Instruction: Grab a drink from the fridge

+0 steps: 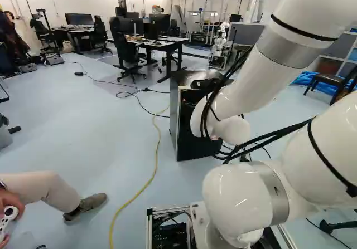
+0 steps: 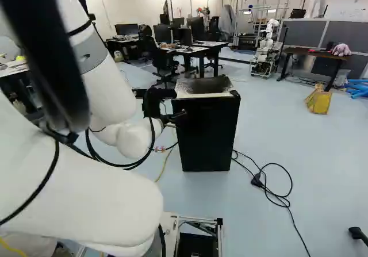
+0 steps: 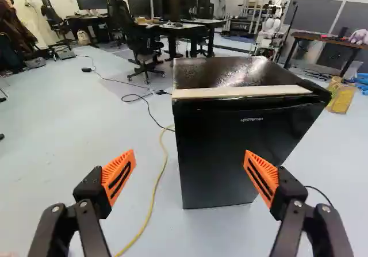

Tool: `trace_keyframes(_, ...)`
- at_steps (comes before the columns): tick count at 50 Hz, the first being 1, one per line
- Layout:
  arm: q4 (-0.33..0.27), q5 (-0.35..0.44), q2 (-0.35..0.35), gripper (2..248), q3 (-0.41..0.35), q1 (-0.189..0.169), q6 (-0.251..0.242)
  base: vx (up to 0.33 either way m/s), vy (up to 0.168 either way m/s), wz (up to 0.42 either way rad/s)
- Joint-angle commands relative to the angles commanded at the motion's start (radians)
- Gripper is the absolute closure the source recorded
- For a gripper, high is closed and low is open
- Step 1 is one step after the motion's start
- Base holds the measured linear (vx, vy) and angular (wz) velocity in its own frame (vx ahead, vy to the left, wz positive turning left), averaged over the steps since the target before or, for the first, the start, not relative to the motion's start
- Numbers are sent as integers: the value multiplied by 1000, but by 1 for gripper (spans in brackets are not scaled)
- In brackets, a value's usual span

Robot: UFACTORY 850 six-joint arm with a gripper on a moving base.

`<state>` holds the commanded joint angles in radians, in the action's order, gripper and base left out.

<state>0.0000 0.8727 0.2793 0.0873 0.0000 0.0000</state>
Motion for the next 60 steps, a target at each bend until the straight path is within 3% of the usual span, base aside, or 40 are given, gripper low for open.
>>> trace_keyframes(25, 12, 0, -2, 3, 2, 15, 0, 0, 5, 0)
trace_keyframes(60, 154, 0, -36, 3, 31, 139, 0, 0, 0, 0)
